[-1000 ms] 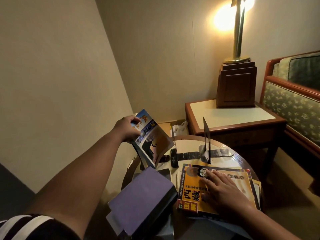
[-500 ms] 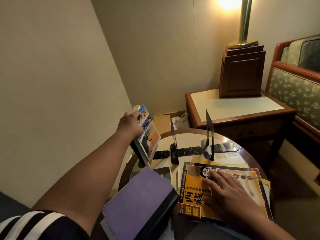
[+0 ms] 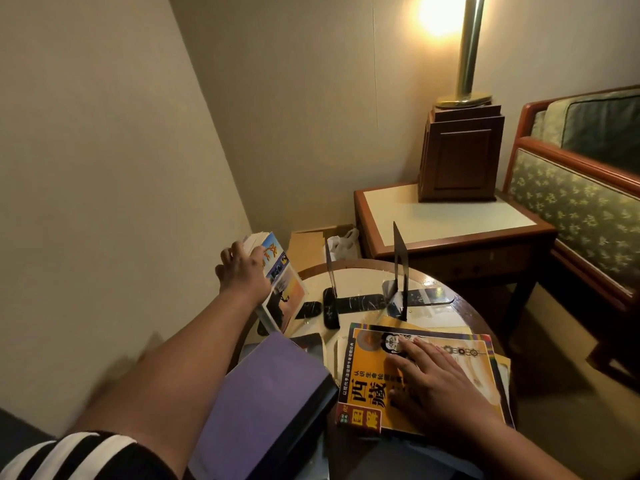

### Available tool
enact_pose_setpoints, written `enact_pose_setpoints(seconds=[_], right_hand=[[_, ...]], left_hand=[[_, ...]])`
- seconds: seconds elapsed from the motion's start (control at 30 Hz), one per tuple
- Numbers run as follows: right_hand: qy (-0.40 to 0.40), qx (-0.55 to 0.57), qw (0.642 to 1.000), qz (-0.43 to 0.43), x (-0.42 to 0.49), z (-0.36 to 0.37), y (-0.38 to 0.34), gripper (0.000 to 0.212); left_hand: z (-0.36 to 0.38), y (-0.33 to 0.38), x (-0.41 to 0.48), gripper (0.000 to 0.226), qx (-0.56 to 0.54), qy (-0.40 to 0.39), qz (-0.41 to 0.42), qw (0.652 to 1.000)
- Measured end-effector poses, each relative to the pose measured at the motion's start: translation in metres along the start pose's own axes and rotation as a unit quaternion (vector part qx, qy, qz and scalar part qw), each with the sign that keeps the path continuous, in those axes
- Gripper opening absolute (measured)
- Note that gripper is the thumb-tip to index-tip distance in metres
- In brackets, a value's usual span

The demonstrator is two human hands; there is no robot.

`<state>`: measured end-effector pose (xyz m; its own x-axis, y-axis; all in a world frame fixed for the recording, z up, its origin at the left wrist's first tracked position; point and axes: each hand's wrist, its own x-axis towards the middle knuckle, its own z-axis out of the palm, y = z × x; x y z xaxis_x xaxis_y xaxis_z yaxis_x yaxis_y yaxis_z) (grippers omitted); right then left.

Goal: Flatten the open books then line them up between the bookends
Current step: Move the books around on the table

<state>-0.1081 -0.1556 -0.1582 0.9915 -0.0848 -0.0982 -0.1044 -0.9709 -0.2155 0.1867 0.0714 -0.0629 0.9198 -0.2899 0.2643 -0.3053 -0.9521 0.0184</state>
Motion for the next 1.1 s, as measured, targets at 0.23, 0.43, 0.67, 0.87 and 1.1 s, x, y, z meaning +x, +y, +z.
enact_pose_setpoints(seconds=[0.23, 0.43, 0.67, 0.87, 1.1], right_hand=[[-0.016, 0.047, 0.999, 0.023, 0.011, -0.027, -0.007, 0.070], [0.084, 0.249, 0.964, -0.039, 0.056, -0.052, -0.058, 0.022], [-0.041, 0.530, 0.847, 0.006, 0.158, -0.067, -0.122, 0.054], [-0.121, 0.641, 0.757, 0.042, 0.213, -0.055, -0.146, 0.055], [-0.098, 0.677, 0.730, -0.008, 0.246, -0.037, -0.160, 0.052]], left_hand=[[-0.010, 0.000, -0.002, 0.067, -0.015, -0.037, 0.034, 0.999], [-0.002, -0.008, -0.001, 0.065, -0.047, -0.018, 0.050, 0.997], [0.000, -0.012, 0.000, 0.065, -0.144, -0.032, 0.063, 0.987], [-0.003, -0.032, 0.008, 0.064, -0.198, -0.061, 0.119, 0.971], [0.011, -0.045, 0.017, 0.088, -0.198, -0.101, 0.115, 0.968]])
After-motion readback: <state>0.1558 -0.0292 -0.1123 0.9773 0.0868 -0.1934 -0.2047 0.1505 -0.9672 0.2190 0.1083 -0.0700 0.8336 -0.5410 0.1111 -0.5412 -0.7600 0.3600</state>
